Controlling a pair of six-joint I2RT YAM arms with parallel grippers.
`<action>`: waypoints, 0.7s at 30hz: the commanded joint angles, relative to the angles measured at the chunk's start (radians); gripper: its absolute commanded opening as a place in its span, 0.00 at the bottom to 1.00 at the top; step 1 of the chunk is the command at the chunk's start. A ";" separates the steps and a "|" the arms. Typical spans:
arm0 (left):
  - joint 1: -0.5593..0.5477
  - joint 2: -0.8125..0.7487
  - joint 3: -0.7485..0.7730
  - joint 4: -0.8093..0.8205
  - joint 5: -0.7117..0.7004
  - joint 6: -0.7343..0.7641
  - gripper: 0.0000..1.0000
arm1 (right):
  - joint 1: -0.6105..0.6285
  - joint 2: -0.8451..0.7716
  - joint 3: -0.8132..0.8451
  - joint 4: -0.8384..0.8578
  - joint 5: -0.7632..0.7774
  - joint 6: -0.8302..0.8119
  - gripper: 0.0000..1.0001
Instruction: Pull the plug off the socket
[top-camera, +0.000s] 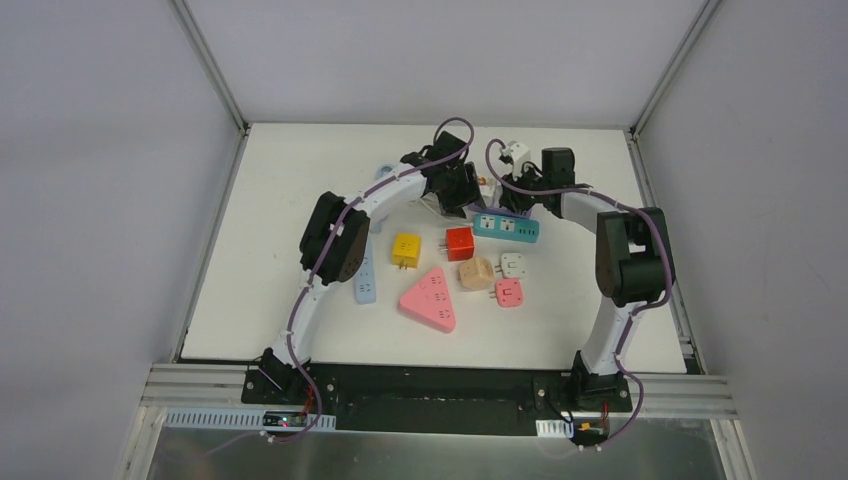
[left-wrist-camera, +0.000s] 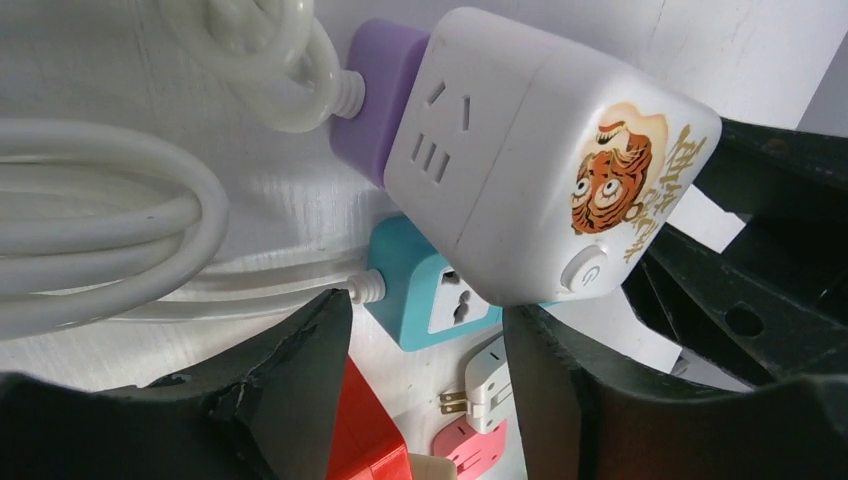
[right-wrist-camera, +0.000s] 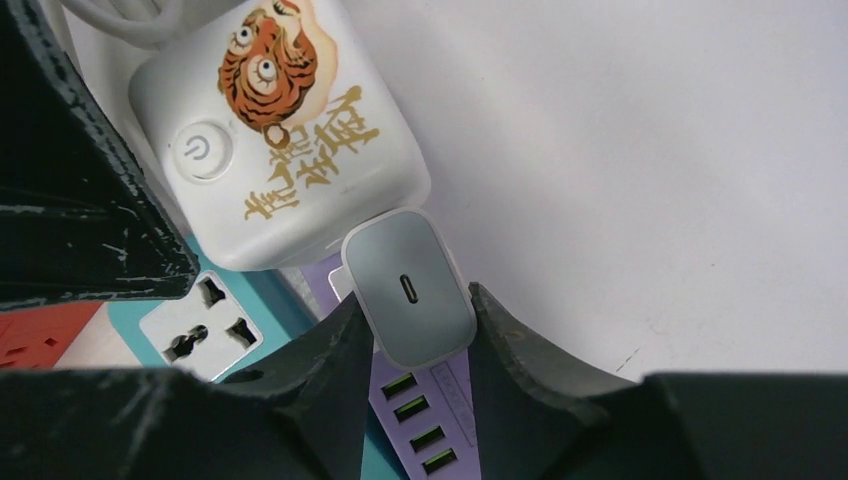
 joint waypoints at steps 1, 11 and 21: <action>0.016 -0.024 0.039 0.016 0.016 0.008 0.61 | 0.023 -0.081 -0.028 0.082 0.045 -0.066 0.02; 0.025 -0.136 -0.019 0.173 -0.073 0.031 0.71 | 0.026 -0.084 -0.037 0.062 0.032 -0.067 0.00; 0.026 0.039 0.164 -0.008 -0.091 0.031 0.56 | 0.025 -0.099 -0.083 0.120 0.018 -0.040 0.00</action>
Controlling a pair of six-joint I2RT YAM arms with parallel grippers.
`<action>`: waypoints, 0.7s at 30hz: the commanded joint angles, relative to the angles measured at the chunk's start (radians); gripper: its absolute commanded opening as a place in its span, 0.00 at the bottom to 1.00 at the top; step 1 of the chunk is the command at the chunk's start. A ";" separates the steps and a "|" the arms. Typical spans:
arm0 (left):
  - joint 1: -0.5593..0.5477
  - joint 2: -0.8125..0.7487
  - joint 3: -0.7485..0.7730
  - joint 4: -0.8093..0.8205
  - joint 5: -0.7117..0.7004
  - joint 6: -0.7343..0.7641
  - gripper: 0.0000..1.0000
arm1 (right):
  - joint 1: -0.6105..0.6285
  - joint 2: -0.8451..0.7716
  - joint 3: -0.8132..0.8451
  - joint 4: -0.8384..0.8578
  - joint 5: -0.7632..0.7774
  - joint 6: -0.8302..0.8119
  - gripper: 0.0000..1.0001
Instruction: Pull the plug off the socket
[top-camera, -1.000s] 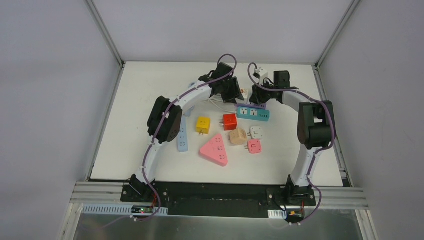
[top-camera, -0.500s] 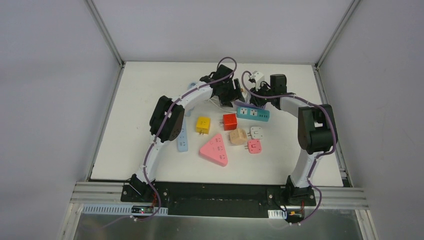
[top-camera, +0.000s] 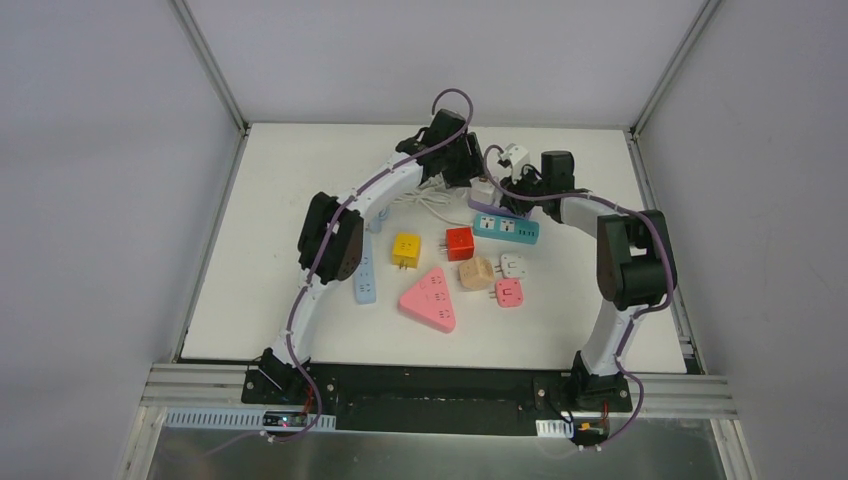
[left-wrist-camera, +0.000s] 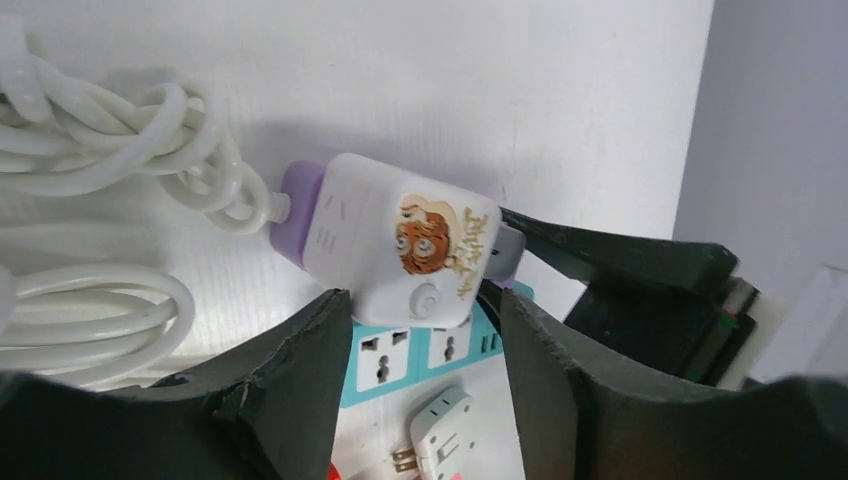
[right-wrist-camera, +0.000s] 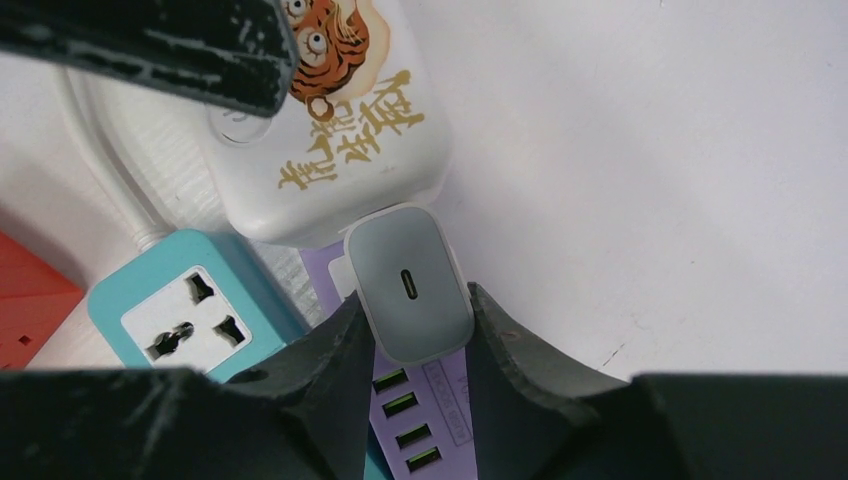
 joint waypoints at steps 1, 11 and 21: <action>0.007 0.054 0.048 -0.114 -0.015 0.010 0.52 | 0.008 -0.067 -0.025 0.069 -0.029 0.003 0.00; 0.006 0.078 -0.019 -0.209 0.026 0.004 0.34 | -0.012 -0.073 0.028 0.079 -0.177 0.114 0.00; 0.006 0.118 0.024 -0.293 0.026 0.006 0.35 | 0.051 -0.078 -0.008 0.121 -0.017 0.039 0.00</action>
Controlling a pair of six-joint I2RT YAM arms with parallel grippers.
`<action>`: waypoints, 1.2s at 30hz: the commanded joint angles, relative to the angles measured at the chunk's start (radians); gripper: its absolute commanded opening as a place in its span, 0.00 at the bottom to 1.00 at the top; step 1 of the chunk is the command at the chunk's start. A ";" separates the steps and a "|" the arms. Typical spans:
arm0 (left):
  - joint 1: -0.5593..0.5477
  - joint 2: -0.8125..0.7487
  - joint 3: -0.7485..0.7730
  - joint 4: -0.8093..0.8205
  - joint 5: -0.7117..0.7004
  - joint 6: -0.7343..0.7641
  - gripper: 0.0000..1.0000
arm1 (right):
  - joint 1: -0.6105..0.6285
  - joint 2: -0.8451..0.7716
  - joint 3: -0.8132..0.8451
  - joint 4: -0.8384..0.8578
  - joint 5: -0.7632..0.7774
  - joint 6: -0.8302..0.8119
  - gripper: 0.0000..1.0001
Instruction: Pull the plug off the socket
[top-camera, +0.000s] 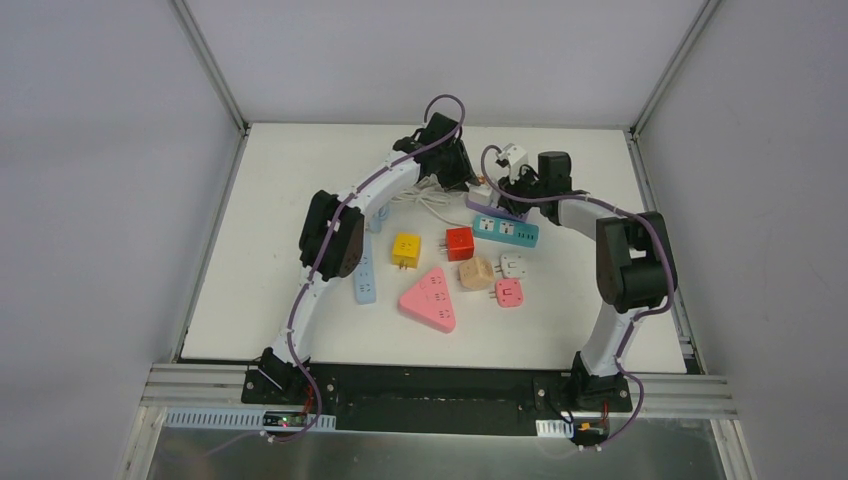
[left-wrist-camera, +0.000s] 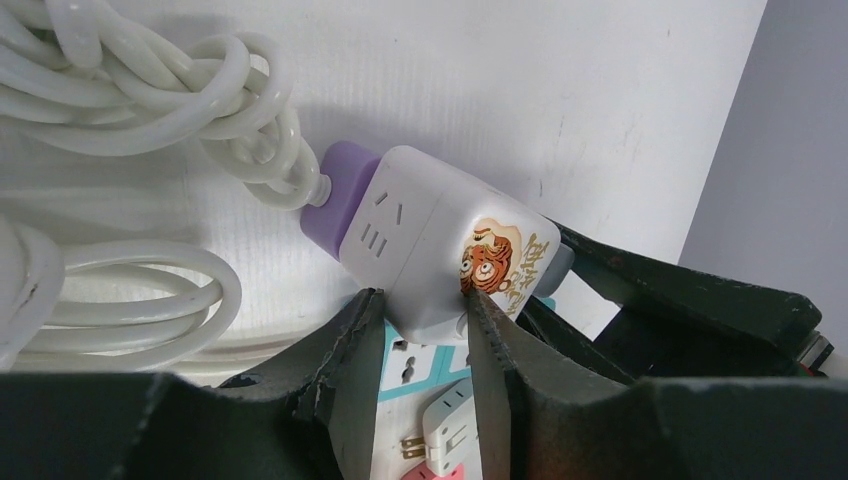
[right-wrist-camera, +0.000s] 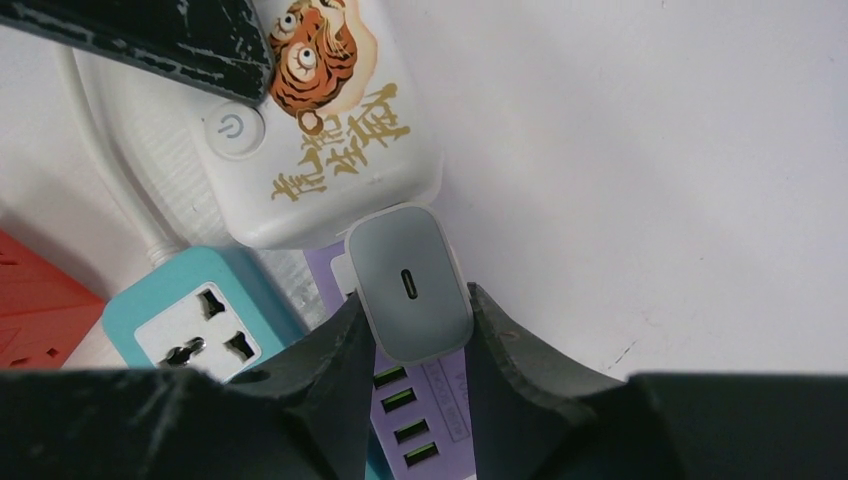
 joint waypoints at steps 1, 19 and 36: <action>-0.014 0.071 -0.010 -0.180 -0.007 0.028 0.35 | 0.024 -0.057 0.029 0.095 -0.063 0.019 0.00; -0.014 0.062 -0.010 -0.174 0.000 0.030 0.35 | 0.006 -0.066 0.013 0.117 -0.048 0.104 0.00; 0.000 -0.253 -0.033 -0.059 -0.056 0.236 0.67 | -0.150 -0.382 -0.038 -0.263 0.253 0.835 0.00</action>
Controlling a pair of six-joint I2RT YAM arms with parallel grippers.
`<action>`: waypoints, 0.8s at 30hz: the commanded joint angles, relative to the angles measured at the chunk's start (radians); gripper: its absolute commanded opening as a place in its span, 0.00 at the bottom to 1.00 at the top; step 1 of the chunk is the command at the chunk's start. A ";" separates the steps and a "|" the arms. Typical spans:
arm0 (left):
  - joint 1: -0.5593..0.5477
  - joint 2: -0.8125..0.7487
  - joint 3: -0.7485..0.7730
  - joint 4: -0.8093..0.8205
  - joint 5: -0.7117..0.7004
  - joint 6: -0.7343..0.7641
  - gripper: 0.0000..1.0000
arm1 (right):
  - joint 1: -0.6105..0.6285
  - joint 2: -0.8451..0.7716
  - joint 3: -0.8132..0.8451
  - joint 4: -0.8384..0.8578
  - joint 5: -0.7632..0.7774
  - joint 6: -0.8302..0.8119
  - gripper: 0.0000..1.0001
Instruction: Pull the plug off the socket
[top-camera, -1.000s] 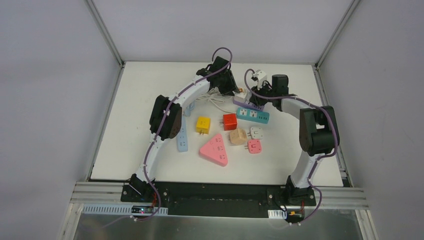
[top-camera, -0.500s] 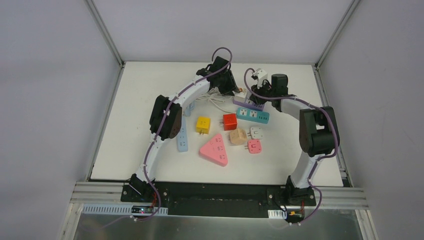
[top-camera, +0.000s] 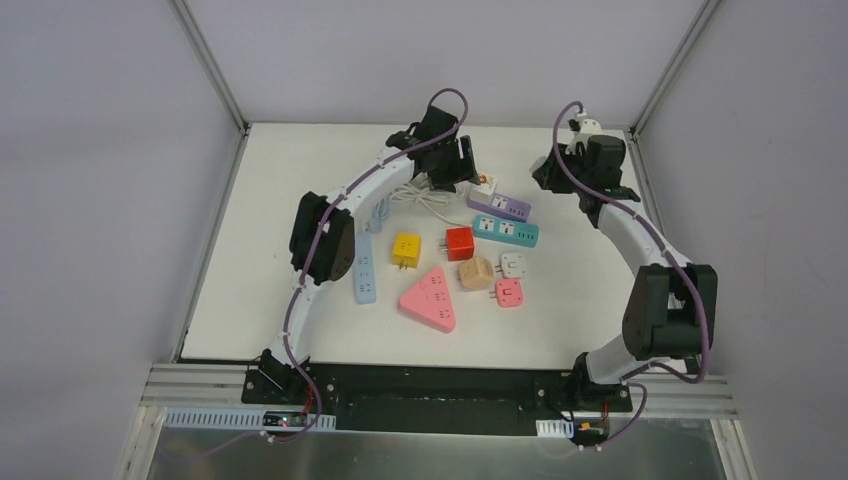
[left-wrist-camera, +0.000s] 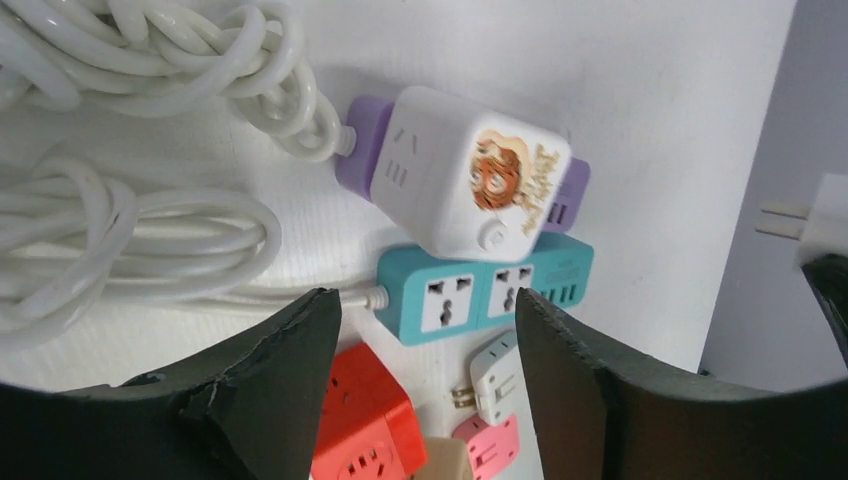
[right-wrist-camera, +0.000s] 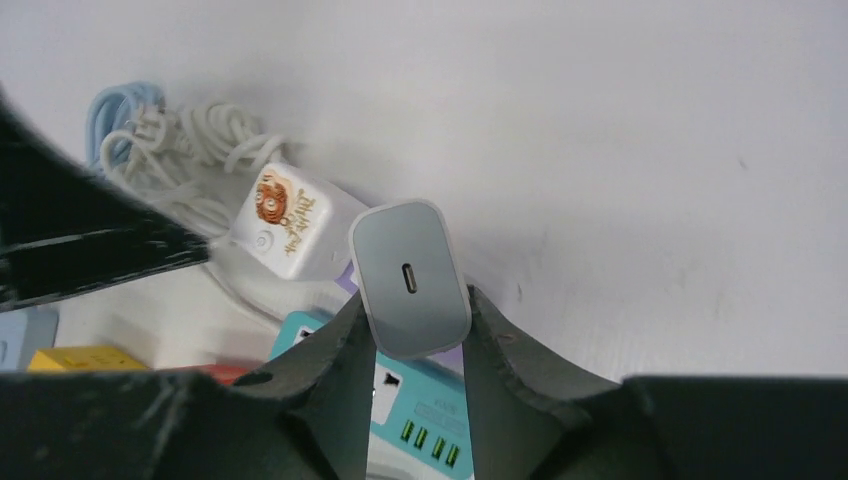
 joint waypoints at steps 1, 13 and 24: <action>-0.004 -0.211 -0.019 -0.021 -0.070 0.122 0.69 | -0.047 -0.119 -0.058 -0.197 0.167 0.395 0.00; -0.004 -0.565 -0.281 -0.044 -0.374 0.273 0.83 | -0.077 -0.299 -0.344 -0.357 0.112 0.661 0.11; 0.024 -0.744 -0.395 -0.110 -0.642 0.330 0.98 | -0.078 -0.413 -0.564 -0.298 0.165 0.744 0.37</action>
